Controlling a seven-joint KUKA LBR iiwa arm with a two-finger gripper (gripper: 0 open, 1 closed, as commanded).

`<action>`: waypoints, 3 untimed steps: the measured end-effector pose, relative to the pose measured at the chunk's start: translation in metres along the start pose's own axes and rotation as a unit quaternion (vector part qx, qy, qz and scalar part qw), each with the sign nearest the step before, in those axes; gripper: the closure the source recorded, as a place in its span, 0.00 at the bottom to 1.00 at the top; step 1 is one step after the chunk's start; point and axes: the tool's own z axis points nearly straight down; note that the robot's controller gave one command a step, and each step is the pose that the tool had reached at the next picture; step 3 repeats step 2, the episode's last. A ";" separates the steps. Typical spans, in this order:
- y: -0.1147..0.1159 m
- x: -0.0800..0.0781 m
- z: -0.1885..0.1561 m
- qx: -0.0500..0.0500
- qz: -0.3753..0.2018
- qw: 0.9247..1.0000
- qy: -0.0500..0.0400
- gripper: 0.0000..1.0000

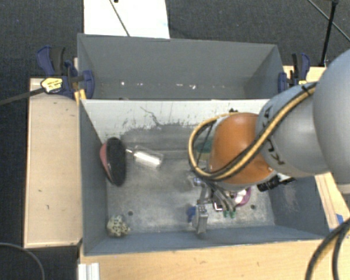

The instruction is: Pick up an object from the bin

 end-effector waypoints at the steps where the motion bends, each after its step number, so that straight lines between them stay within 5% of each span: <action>1: 0.001 -0.002 -0.003 -0.001 0.001 1.000 -0.002 1.00; 2: -0.002 -0.017 -0.154 0.000 -0.043 0.999 -0.010 1.00; 3: -0.002 -0.017 -0.154 0.000 -0.043 0.999 -0.010 1.00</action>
Offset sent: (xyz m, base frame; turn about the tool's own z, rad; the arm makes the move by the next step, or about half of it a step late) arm 0.0000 0.0000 0.0000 0.0000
